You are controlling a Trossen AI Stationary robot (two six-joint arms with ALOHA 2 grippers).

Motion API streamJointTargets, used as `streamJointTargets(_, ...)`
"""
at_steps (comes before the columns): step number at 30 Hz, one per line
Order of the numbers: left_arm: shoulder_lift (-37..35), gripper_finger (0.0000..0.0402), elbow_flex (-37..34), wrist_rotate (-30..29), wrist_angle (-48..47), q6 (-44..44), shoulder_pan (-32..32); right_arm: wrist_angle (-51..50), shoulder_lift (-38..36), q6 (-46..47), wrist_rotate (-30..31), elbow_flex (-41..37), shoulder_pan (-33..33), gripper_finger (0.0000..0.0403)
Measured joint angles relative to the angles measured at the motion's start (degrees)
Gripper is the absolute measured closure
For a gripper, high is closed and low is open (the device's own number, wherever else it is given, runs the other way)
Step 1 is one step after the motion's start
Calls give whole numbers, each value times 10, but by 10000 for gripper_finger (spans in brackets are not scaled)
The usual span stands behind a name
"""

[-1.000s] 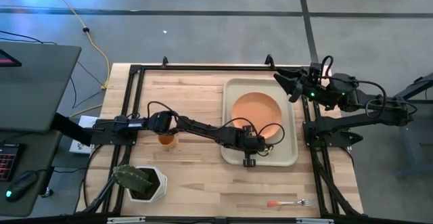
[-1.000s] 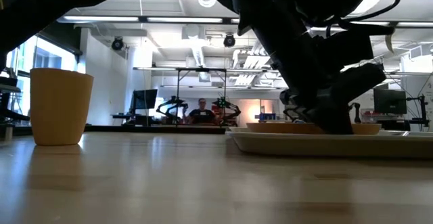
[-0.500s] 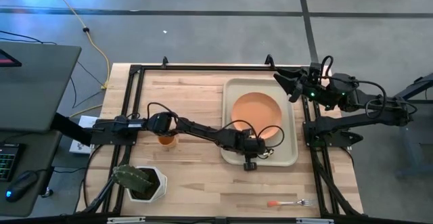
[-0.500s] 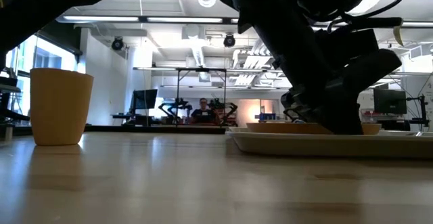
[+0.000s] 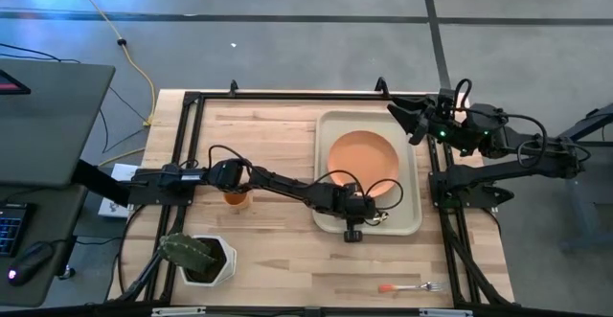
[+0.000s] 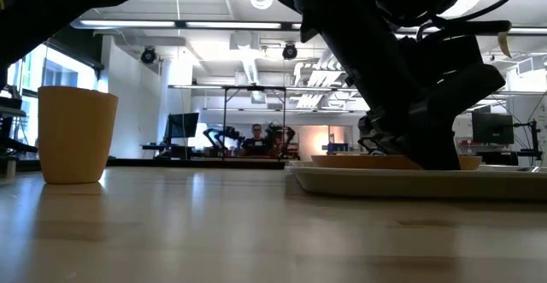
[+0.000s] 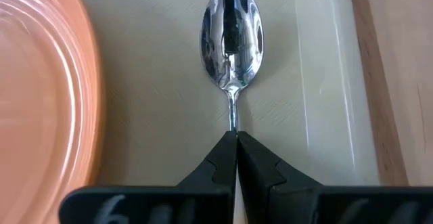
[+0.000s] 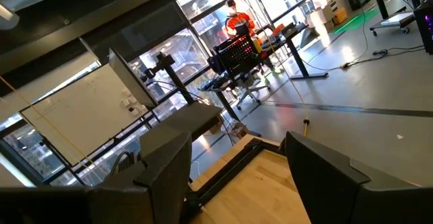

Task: Pick and place plate/cup/fork/spoon on tray
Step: Put the orange spoon on the beige serving tray beside the orange plate, then put the orange fork on the beige serving tray beside the orange spoon

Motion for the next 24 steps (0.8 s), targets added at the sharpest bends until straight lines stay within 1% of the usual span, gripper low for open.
streamJointTargets(6,0,400,0,0,0,1,-3,0,0,0,0,0,0,171)
streamJointTargets(9,0,393,0,0,0,-3,-3,0,0,0,0,0,0,171)
streamJointTargets(18,0,331,0,-5,1,-5,-2,0,0,0,0,0,0,171)
streamJointTargets(24,0,297,0,-2,0,-4,-2,0,0,0,0,0,0,171)
